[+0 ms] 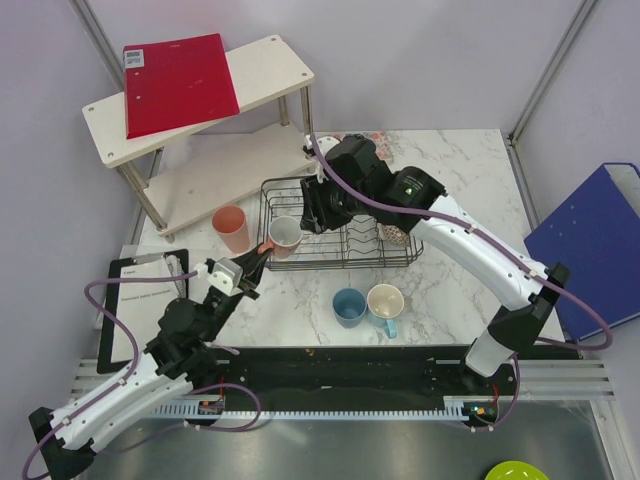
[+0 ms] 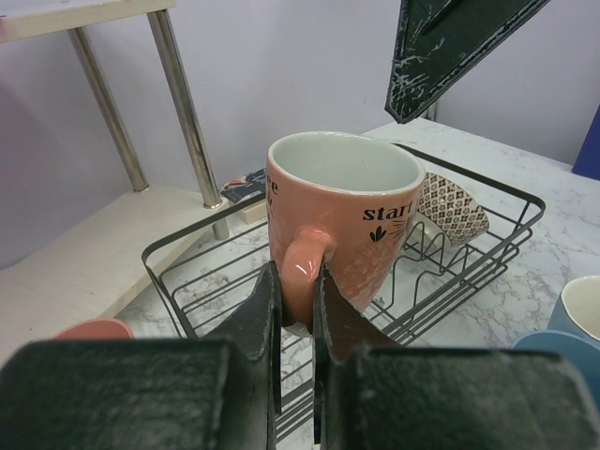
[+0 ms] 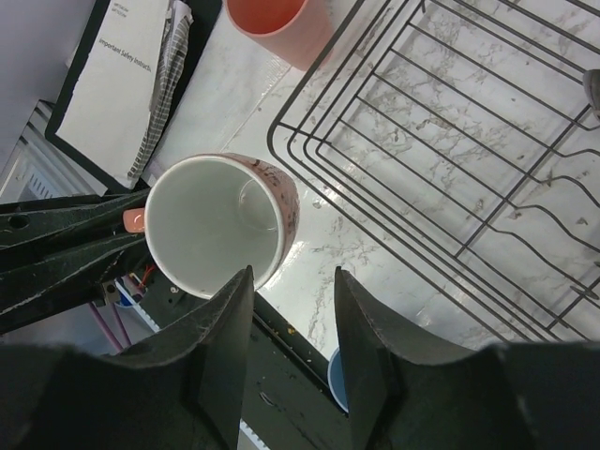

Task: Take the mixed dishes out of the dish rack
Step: Place the cup at the center of the board.

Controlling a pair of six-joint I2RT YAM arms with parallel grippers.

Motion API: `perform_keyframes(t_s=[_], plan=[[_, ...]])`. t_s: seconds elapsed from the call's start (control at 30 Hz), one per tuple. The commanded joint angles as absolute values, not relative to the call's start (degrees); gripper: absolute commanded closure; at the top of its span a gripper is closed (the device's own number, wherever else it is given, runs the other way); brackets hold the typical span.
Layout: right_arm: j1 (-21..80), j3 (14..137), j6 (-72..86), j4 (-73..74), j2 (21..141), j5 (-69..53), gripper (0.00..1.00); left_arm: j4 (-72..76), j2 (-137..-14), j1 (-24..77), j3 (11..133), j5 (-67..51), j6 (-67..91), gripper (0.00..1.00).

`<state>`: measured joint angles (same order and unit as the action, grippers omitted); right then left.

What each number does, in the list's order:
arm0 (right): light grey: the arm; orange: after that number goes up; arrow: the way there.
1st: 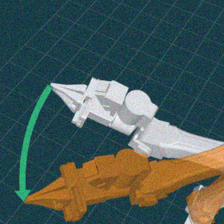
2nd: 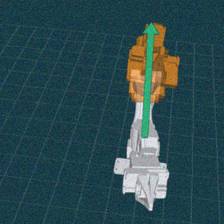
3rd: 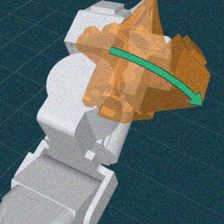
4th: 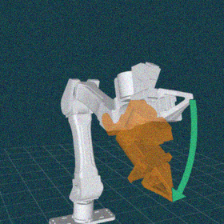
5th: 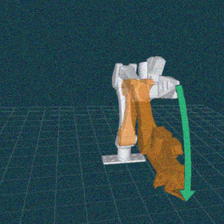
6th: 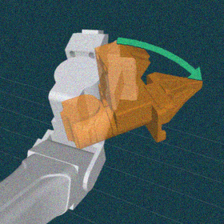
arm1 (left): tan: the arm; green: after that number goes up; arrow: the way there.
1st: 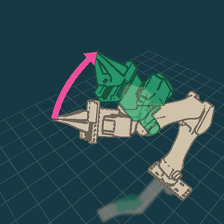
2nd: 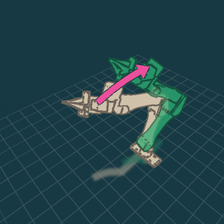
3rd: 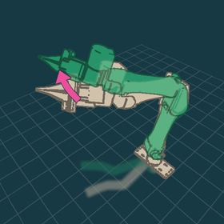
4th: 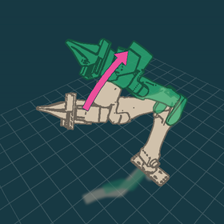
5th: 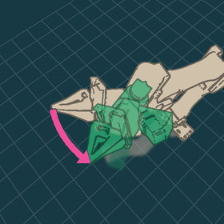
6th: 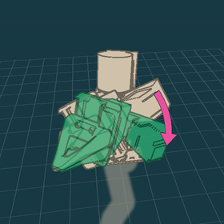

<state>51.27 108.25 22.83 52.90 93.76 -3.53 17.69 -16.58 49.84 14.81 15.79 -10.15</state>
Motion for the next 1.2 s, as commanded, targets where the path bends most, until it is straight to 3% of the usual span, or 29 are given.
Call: perform_keyframes(t_s=[0.0,0.47,0.53,0.57,0.63,0.67,0.87,0.9,0.93,1.03,1.17], plan=[[51.68,110.65,23.64,50.71,95.80,-5.62,0.53,23.73,-16.61,49.75,15.91,14.24,-10.81,0.98],[51.86,109.16,22.76,49.40,99.31,-6.15,0.60,23.38,-16.43,49.75,15.82,14.33,-10.02,0.98],[51.77,108.46,22.41,49.48,99.32,-6.15,0.67,23.29,-16.61,49.75,15.73,14.33,-9.93,0.98],[51.85,108.37,22.24,49.40,99.49,-6.24,0.82,23.38,-16.52,49.75,15.73,14.41,-9.84,0.98],[51.86,107.93,21.80,49.39,99.58,-6.68,0.91,23.38,-16.52,49.75,15.64,14.59,-9.76,0.98],[51.86,107.76,21.71,49.57,99.75,-6.77,1.00,23.38,-16.61,49.75,15.64,14.85,-9.67,0.98],[52.03,107.05,20.48,50.45,98.71,-3.27,1.00,23.38,-16.96,49.75,15.99,17.82,-8.10,0.98],[52.21,107.40,20.30,50.71,98.44,-0.55,1.00,23.12,-17.31,49.83,16.34,19.06,-7.48,0.94],[52.47,107.66,19.95,51.32,98.18,0.86,1.00,21.55,-18.62,49.75,17.65,20.38,-7.12,0.76],[52.47,108.63,19.16,52.20,97.38,4.30,1.00,16.64,-22.65,49.83,21.95,24.95,-6.42,0.49],[52.56,109.33,18.72,53.08,96.24,7.38,1.00,7.51,-29.06,49.75,29.25,33.98,-3.18,0.36]])
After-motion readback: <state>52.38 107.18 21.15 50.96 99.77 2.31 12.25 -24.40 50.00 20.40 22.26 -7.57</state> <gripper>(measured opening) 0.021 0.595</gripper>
